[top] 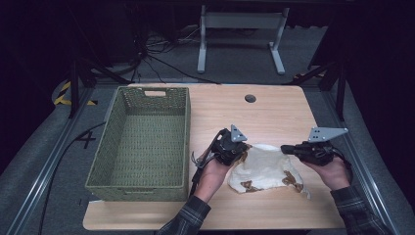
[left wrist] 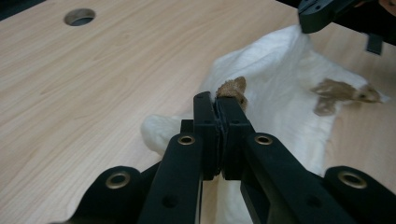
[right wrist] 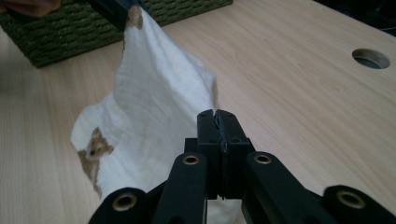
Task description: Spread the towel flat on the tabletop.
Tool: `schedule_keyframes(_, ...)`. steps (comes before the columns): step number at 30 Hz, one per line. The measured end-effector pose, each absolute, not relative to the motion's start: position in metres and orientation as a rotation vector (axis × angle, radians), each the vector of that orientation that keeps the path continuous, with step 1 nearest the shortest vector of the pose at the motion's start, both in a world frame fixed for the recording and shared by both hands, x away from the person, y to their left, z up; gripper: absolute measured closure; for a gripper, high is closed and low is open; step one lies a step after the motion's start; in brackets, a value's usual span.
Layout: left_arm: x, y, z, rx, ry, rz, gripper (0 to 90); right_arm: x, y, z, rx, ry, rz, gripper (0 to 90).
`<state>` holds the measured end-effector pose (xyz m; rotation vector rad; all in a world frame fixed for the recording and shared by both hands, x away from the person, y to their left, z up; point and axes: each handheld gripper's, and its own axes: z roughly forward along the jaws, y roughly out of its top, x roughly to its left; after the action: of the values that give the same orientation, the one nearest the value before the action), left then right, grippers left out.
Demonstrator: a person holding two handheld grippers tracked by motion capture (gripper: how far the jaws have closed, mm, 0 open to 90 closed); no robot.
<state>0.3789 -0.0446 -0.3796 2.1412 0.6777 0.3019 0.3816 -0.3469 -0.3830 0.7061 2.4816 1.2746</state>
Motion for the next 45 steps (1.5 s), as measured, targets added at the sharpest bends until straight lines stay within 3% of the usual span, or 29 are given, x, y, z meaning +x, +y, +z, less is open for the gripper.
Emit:
schedule_keyframes(10, 0.346, -0.057, -0.409, 2.267, 0.563, 0.188, 87.6, 0.346, -0.348, -0.417, 0.723, 2.634, 1.188, 89.5)
schedule_keyframes(18, 0.327, -0.073, -0.445, 2.398, 0.511, 0.063, 86.3, 0.333, -0.345, -0.437, 0.73, 2.738, 1.104, 89.5)
schedule_keyframes(24, 0.327, -0.073, -0.453, 2.424, 0.499, 0.042, 83.7, 0.328, -0.337, -0.449, 0.705, 2.802, 1.02, 89.0)
schedule_keyframes(28, 0.327, -0.07, -0.446, 2.411, 0.495, 0.055, 78.3, 0.33, -0.343, -0.436, 0.707, 2.745, 1.109, 77.1)
schedule_keyframes(35, 0.331, -0.055, -0.436, 2.355, 0.539, 0.076, 71.9, 0.358, -0.346, -0.41, 0.746, 2.592, 1.199, 71.4)
schedule_keyframes(45, 0.336, -0.059, -0.439, 2.357, 0.545, 0.096, 71.3, 0.421, -0.323, -0.432, 0.83, 2.669, 1.224, 65.8)
